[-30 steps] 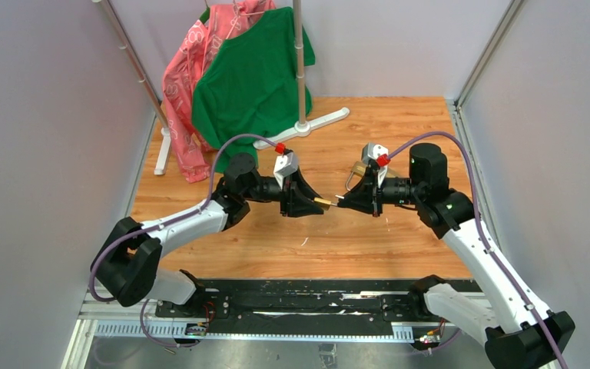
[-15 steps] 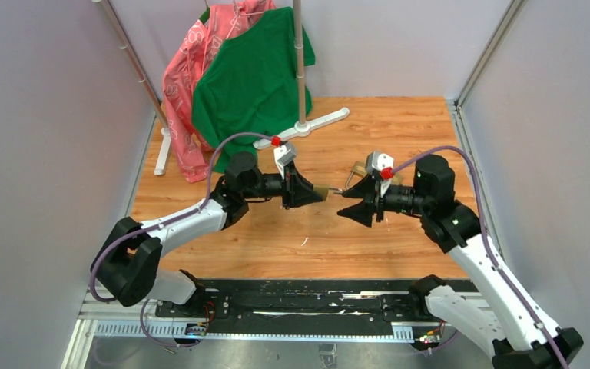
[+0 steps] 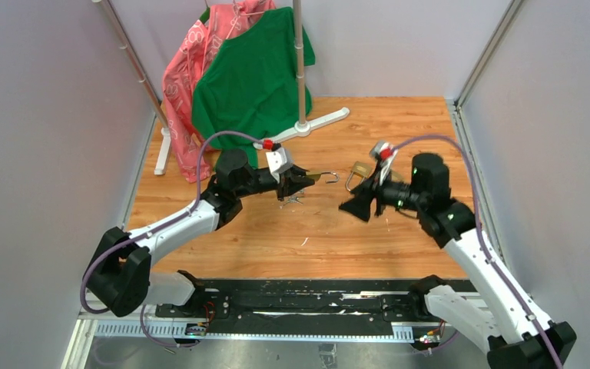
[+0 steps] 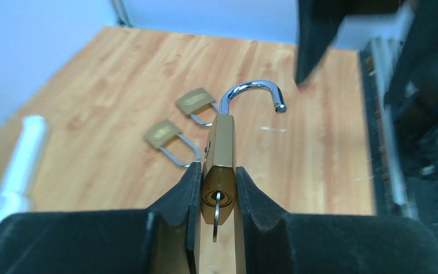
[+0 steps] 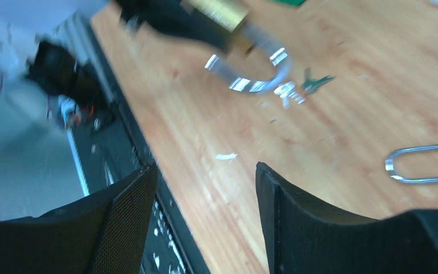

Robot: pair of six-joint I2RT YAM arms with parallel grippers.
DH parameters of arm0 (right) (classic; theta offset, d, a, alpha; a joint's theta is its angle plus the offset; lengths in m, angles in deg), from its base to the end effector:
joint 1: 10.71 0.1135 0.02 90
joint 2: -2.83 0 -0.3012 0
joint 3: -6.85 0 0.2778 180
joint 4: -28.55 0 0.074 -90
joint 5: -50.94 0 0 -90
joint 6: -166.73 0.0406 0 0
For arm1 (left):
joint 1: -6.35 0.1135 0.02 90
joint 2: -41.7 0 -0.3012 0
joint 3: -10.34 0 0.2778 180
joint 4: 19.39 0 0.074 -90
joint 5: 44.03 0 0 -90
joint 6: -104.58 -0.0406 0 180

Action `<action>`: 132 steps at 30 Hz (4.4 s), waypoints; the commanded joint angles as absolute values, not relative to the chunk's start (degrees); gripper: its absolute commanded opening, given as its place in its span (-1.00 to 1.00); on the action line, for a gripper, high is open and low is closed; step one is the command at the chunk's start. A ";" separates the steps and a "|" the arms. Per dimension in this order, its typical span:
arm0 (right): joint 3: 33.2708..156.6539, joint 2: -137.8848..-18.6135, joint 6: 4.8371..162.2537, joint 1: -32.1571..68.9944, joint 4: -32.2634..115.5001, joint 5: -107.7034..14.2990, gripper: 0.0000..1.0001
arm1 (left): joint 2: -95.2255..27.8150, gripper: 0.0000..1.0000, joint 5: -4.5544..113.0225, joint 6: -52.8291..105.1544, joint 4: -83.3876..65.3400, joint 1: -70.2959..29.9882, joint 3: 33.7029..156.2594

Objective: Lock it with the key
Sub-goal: Lock the lock.

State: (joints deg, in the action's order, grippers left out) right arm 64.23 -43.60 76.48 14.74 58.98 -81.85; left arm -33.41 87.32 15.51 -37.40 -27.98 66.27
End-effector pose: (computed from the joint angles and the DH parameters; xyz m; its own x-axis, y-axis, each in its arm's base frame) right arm 0.1534 0.1035 0.3499 -0.2972 -0.1450 -0.9437 -0.8949 0.3868 0.2224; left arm 0.2404 -0.1967 0.3112 -0.0326 0.0075 -0.9994 0.9684 0.2476 -0.0297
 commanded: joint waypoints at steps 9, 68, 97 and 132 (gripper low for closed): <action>66.69 -55.65 109.22 7.51 31.62 -87.95 0.33 | -29.52 -1.00 85.34 -10.87 -33.82 -29.60 68.77; 57.92 -47.19 84.50 22.65 19.57 -86.25 -1.00 | -36.33 -1.00 105.82 30.88 -35.27 -37.87 72.48; 46.65 -68.71 68.82 26.75 7.45 -75.84 -1.00 | -41.17 -1.00 86.34 -7.69 -9.12 -36.02 62.99; 54.70 -71.68 67.56 23.63 29.43 -81.26 0.10 | -48.99 -1.00 93.37 7.12 -37.69 -31.57 54.47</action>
